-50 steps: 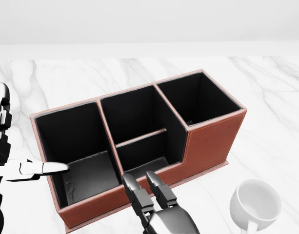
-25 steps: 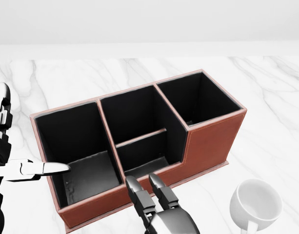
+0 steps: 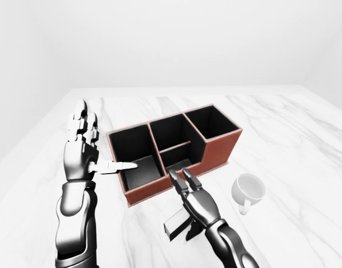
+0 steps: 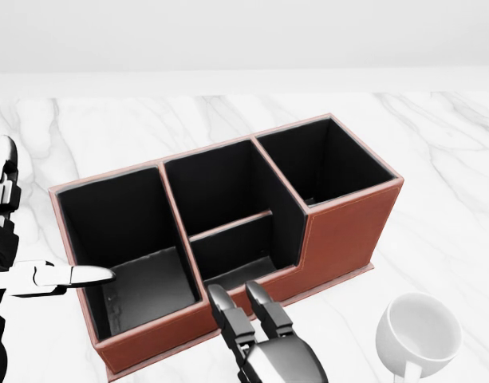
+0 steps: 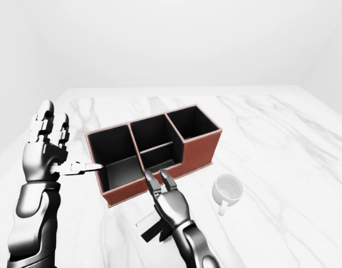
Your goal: Pick up the book and place it in the front compartment of the caddy.
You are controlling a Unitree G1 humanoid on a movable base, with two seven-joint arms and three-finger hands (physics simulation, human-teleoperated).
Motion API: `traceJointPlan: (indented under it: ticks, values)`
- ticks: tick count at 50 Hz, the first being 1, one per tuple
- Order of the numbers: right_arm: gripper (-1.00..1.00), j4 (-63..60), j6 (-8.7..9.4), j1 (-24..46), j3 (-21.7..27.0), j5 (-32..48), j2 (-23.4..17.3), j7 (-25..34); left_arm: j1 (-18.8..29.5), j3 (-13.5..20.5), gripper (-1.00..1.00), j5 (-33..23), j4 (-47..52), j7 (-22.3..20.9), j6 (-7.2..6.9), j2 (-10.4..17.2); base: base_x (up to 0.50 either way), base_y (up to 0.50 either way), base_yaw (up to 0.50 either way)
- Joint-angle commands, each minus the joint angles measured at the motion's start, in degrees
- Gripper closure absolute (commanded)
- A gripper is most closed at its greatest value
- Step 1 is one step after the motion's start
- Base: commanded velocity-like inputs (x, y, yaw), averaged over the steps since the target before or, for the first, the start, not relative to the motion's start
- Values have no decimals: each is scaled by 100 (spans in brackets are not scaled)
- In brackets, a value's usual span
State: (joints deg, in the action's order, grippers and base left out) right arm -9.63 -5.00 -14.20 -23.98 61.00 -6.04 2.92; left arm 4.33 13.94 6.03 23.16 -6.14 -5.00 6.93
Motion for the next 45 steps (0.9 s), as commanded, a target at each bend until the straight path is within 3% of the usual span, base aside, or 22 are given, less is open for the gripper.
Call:
traceJointPlan:
  ticks: [1,28,29,30,31,32,45]
  values:
    - [-100,65,0,68,40,42,43,5,1,0,-100,2,3,3,0,3,0,0,0]
    - [-100,364,0,32,-34,184,37,-207,0,10,-100,1,-24,-1,0,5,0,0,0]
    - [-47,366,0,29,-35,179,35,-203,1,14,-100,5,-17,-3,0,8,0,0,0]
    - [24,371,0,30,-33,172,36,-201,1,16,-100,7,-17,-4,0,9,0,0,0]
    - [81,376,0,29,-32,161,36,-201,1,18,-100,8,-15,-3,0,9,0,0,0]
    - [100,375,0,24,-32,136,34,-185,0,17,-100,7,-18,-2,0,8,0,0,0]
    - [100,273,0,-17,-43,109,19,-148,-7,7,-100,2,4,0,0,3,0,0,0]
